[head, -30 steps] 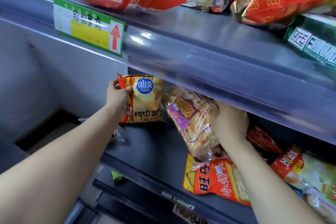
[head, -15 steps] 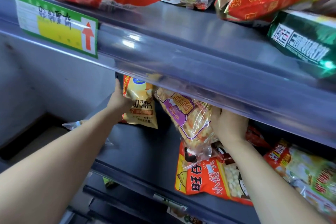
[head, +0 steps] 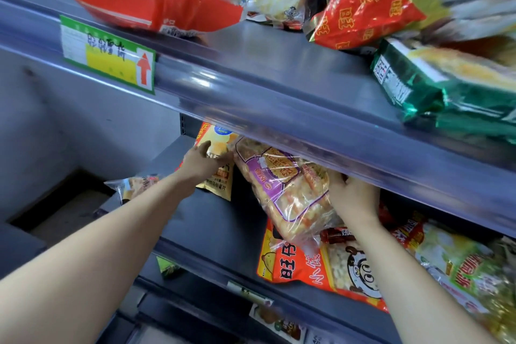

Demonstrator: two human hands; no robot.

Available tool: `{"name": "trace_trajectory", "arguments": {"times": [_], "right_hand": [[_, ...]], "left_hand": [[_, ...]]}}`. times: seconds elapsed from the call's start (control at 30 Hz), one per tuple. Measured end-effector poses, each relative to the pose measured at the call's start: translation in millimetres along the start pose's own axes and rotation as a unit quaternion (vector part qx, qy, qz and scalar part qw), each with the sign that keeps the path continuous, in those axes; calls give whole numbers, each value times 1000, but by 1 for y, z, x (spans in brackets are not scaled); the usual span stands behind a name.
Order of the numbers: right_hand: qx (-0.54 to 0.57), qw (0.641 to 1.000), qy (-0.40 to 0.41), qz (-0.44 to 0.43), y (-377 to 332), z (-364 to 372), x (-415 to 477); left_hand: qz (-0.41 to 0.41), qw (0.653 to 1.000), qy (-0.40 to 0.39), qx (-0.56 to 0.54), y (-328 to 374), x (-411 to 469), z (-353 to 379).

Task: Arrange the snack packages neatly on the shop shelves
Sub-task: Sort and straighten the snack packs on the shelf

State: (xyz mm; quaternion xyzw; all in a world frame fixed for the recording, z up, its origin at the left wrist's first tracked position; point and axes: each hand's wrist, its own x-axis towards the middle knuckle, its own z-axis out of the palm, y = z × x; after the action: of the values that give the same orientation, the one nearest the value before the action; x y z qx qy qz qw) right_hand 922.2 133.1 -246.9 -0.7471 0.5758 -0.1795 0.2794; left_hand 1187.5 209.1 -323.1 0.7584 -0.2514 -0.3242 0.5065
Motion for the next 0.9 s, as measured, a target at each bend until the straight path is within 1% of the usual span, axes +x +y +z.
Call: {"name": "trace_trajectory", "arguments": {"times": [0.03, 0.07, 0.1, 0.13, 0.2, 0.23, 0.3, 0.37, 0.43, 0.47, 0.53, 0.57, 0.6, 0.67, 0.73, 0.77, 0.8, 0.87, 0.9], "right_hand": [[-2, 998, 44, -53, 6, 2, 2], [26, 989, 109, -98, 8, 5, 3], [50, 980, 158, -109, 7, 7, 1], [83, 975, 176, -112, 7, 8, -2], [119, 973, 167, -108, 10, 10, -7], [126, 973, 155, -112, 10, 8, -11], [136, 973, 123, -137, 11, 3, -21], [166, 969, 76, -163, 16, -3, -32], [167, 969, 22, -182, 24, -10, -40], [177, 968, -19, -178, 29, -13, -44], [237, 954, -99, -152, 35, -21, -52], [276, 945, -122, -128, 37, -25, -56], [300, 940, -128, -102, 38, -29, -60], [304, 942, -127, -57, 44, -34, -62], [309, 938, -158, -16, 48, -39, -69], [327, 927, -181, 1, 49, -42, -75], [359, 910, -209, 18, 50, -47, -82], [440, 855, -272, 39, 53, -58, -95], [469, 827, -306, 33, 55, -65, -103]], "left_hand": [[-13, 1000, -10, -19, 7, -13, 5], [-29, 998, -23, -43, 12, -25, 10], [-45, 996, -41, -61, 16, -37, 16], [-62, 993, -73, -74, 19, -48, 24], [-85, 981, -131, -111, 28, -76, 38], [-97, 973, -159, -137, 31, -89, 45], [-96, 955, -189, -209, 33, -110, 51], [-88, 945, -178, -259, 36, -130, 48], [-83, 947, -152, -272, 37, -150, 41], [-79, 949, -139, -270, 36, -157, 36], [-61, 957, -120, -257, 38, -175, 23], [-55, 961, -114, -245, 40, -184, 16], [-48, 966, -116, -227, 42, -195, 10], [-47, 969, -137, -200, 45, -219, -3], [-54, 968, -163, -182, 46, -242, -14], [-56, 966, -181, -176, 47, -253, -19], [-58, 963, -201, -172, 47, -262, -23], [-61, 955, -235, -167, 51, -281, -28], [-60, 952, -249, -167, 52, -292, -31]]}}
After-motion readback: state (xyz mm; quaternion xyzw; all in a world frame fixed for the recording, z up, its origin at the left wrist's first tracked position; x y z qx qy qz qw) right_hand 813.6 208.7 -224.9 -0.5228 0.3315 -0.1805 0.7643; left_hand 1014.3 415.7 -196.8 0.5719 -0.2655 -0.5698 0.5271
